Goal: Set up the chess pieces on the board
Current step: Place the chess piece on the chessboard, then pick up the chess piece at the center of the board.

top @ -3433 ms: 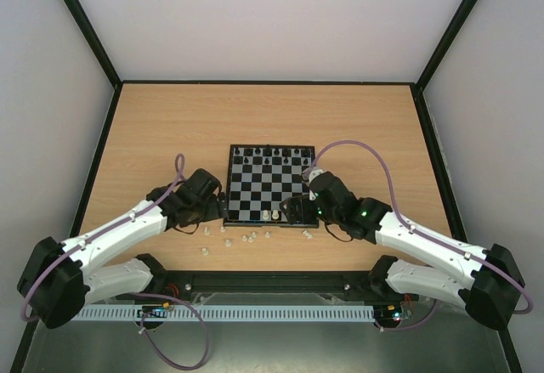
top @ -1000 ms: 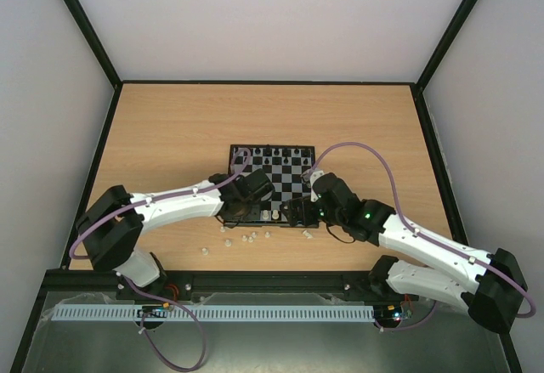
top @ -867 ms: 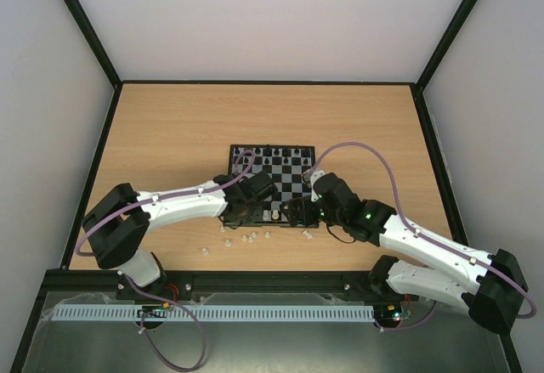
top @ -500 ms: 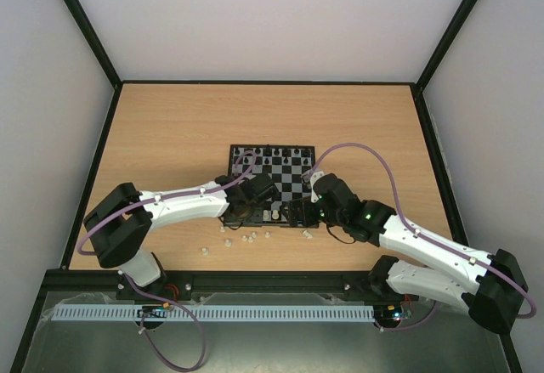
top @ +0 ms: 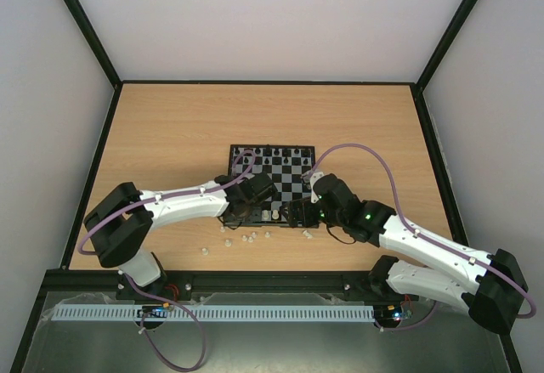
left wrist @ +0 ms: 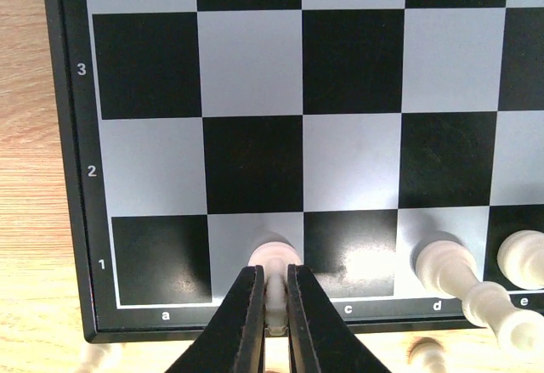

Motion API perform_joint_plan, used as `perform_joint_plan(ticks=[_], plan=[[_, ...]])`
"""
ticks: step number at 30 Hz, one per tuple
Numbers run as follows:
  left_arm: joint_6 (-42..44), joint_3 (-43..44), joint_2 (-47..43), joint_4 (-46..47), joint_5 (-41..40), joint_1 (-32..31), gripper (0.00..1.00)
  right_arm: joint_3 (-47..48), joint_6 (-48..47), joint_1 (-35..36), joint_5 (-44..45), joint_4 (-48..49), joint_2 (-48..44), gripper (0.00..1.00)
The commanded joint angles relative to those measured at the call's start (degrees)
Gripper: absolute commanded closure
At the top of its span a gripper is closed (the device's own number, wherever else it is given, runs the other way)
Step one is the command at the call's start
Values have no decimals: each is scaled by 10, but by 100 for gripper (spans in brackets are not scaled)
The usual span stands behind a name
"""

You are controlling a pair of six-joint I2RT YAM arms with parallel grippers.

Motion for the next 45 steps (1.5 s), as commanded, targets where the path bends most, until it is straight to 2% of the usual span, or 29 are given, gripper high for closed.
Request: perform_joint_plan(ticks=[1, 24, 29, 34, 38, 45], plan=[[0, -13, 8, -20, -12, 5, 95, -8, -1, 2, -3, -3, -6, 1], [-9, -15, -6, -27, -19, 6, 79, -11, -2, 2, -9, 1, 0, 2], [-8, 0, -23, -37, -35, 5, 69, -10, -3, 2, -12, 1, 0, 2], [-12, 11, -55, -53, -43, 4, 64, -9, -3, 2, -13, 0, 0, 1], [-27, 12, -91, -92, -45, -6, 51, -8, -2, 2, -12, -3, 0, 1], [-61, -62, -203, -168, 2, -13, 40, -9, -2, 3, -17, -2, 0, 1]])
